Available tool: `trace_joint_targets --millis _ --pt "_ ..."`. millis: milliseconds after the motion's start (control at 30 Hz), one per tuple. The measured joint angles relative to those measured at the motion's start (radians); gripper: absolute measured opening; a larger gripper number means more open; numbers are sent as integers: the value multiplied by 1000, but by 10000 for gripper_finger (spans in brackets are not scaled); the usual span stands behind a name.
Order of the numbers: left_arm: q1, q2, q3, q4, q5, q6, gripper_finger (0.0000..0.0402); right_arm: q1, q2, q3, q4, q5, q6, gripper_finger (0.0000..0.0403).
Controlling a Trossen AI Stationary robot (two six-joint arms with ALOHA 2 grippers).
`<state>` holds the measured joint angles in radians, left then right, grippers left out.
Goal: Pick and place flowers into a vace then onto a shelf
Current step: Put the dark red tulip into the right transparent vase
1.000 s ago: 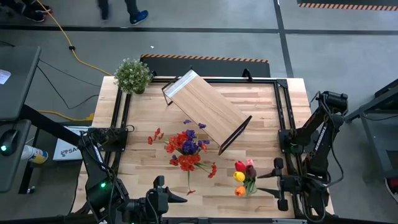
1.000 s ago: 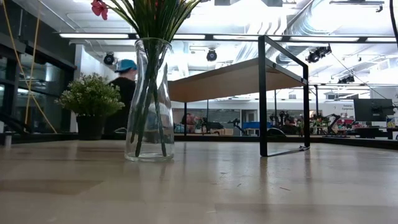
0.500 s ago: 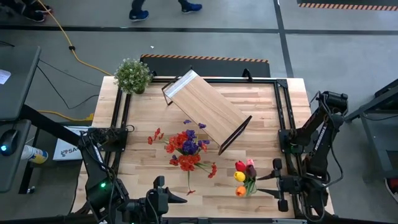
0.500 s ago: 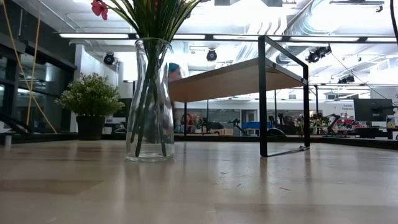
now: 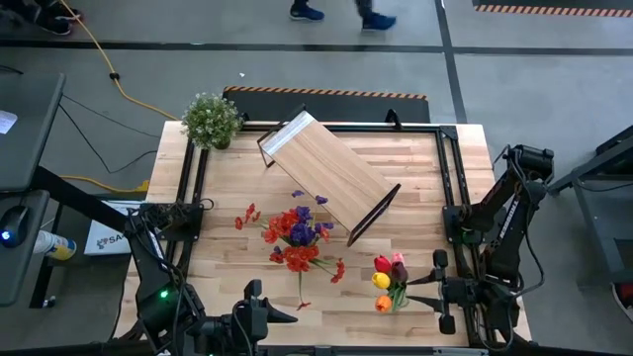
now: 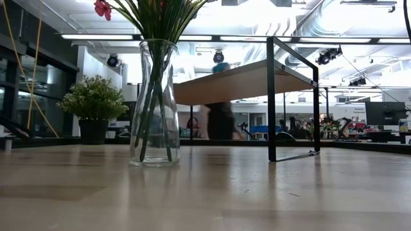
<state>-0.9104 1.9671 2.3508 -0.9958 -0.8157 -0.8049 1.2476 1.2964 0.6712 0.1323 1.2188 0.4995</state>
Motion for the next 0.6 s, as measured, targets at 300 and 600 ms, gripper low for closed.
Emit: trace_joint_targets --millis 300,600 --pt "0 0 0 2 -2 0 266 -32 0 0 -30 -51 34 99" --pt "0 0 0 3 -2 0 266 -52 0 0 -110 -128 132 69"
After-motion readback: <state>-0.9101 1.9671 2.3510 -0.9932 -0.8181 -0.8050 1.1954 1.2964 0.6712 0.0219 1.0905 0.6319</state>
